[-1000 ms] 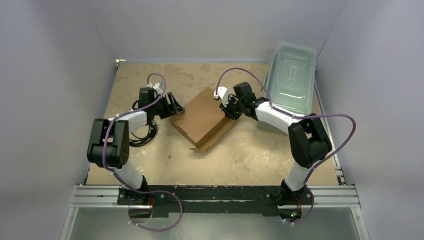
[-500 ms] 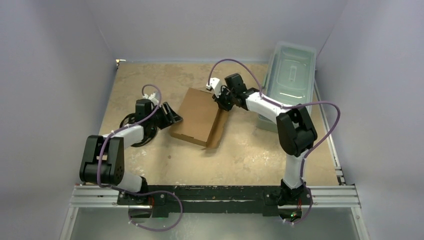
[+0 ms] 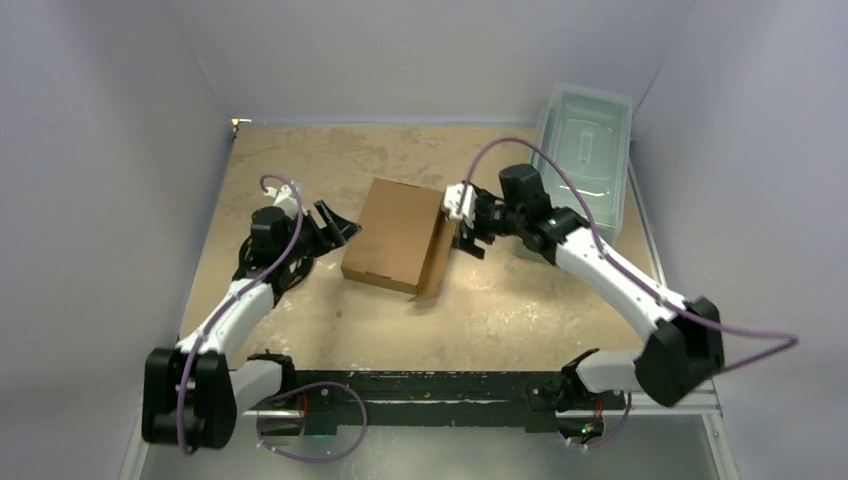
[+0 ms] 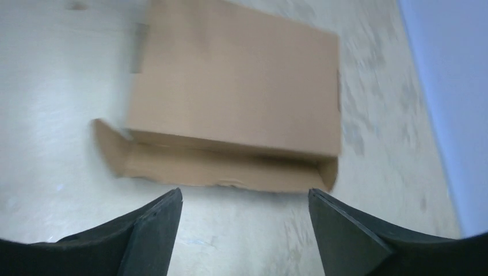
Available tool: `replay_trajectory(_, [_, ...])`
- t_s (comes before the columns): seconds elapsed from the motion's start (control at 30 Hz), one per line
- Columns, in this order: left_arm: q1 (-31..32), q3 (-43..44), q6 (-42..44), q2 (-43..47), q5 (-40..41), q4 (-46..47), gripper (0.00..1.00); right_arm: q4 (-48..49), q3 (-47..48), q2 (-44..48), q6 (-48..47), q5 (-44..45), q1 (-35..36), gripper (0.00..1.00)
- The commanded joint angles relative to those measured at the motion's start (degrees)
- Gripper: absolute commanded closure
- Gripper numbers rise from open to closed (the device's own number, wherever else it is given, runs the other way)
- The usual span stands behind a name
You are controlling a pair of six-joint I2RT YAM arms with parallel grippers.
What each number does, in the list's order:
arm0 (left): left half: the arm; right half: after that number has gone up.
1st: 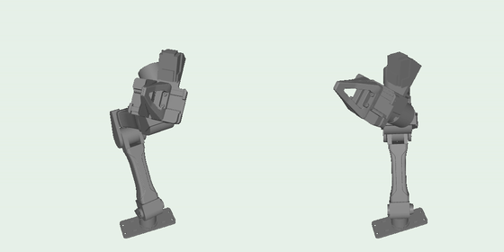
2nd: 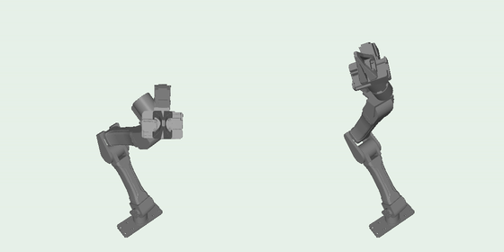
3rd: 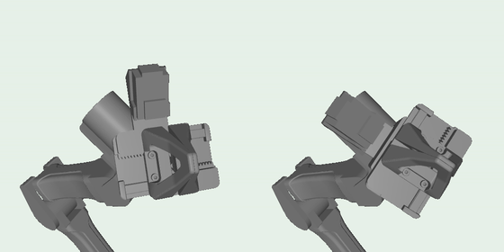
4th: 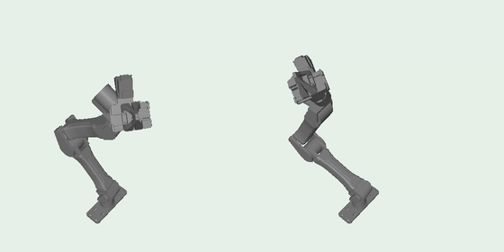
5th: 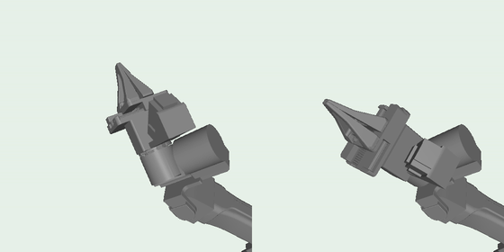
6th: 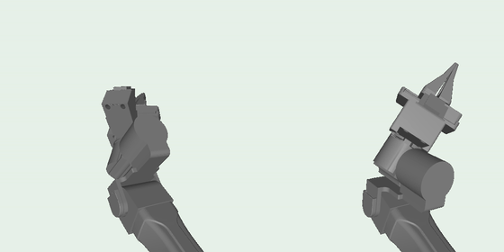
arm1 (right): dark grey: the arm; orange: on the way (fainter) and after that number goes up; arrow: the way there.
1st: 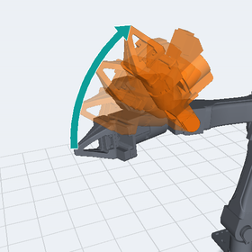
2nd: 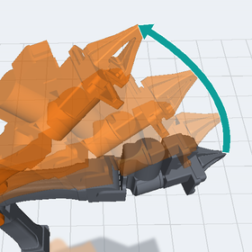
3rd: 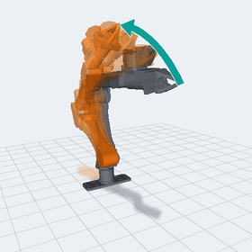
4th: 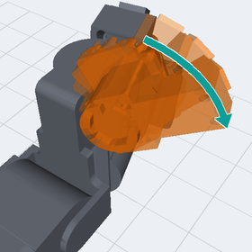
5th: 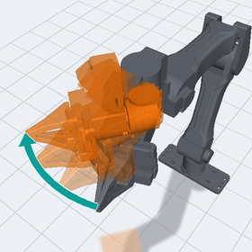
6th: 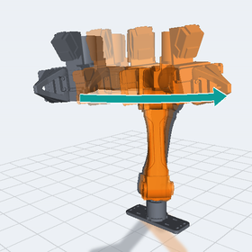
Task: Fold the paper box
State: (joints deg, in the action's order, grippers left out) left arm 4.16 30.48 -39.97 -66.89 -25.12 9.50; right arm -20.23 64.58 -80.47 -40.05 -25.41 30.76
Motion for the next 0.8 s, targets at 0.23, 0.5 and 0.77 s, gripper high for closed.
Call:
replay_trajectory(0.23, [0.0, -2.7, -3.0, 10.8, 4.5, -2.9, 0.17, 2.4, -16.3, 4.2, -17.3, -12.1, 10.3, 0.18])
replay_trajectory(0.5, [0.0, -5.7, -4.2, 7.2, 8.0, 1.9, 0.25, 10.1, -16.6, -0.5, -14.7, 0.0, 18.3, 0.35])
replay_trajectory(0.77, [0.0, -5.9, -4.3, 4.1, 8.0, 4.6, 0.25, 11.6, -16.0, -4.9, -13.8, 6.1, 23.3, 0.49])
